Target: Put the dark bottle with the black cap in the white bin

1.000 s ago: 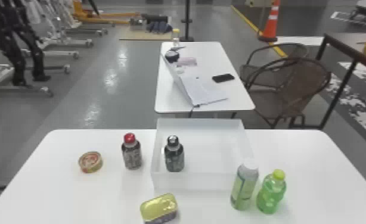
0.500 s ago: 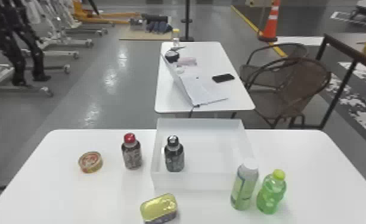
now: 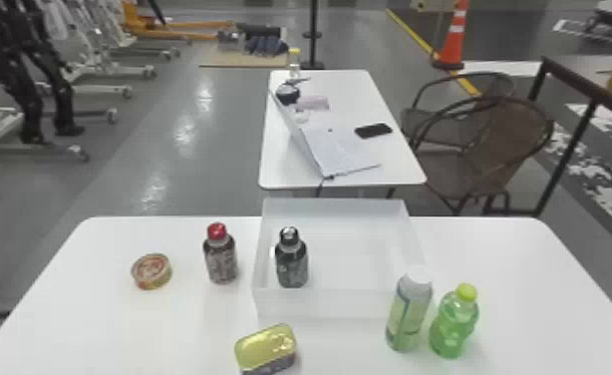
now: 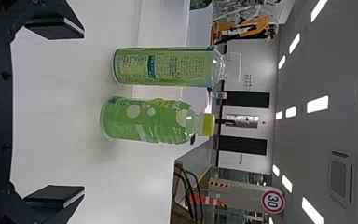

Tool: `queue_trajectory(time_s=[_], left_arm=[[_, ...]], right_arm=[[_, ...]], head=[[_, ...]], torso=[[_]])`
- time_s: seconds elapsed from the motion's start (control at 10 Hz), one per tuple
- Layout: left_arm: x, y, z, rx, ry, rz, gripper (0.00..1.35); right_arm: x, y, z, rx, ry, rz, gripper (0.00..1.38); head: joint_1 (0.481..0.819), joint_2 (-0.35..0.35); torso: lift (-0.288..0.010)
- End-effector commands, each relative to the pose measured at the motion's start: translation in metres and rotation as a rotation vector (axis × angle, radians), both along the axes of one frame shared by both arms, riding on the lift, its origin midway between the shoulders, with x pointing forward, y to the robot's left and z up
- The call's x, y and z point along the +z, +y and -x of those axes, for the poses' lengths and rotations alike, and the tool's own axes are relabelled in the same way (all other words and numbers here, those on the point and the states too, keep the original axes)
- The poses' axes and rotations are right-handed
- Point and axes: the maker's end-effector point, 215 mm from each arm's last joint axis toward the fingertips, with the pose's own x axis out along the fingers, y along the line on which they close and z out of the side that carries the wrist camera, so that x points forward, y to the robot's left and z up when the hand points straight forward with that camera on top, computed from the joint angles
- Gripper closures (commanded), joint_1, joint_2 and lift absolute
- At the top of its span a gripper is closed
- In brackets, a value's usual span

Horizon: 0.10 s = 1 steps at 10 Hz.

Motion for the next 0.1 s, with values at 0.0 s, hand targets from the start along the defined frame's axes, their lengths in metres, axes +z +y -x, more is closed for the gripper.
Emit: queue_trajectory(time_s=[0.0], left_arm=[[-0.0016, -0.0006, 0.0001, 0.004, 0.001, 0.009, 0.16]], right_arm=[[-0.0001, 0.0007, 0.0001, 0.000, 0.000, -0.001, 0.12]], head=[[0.549, 0.000]], torso=[[-0.100]])
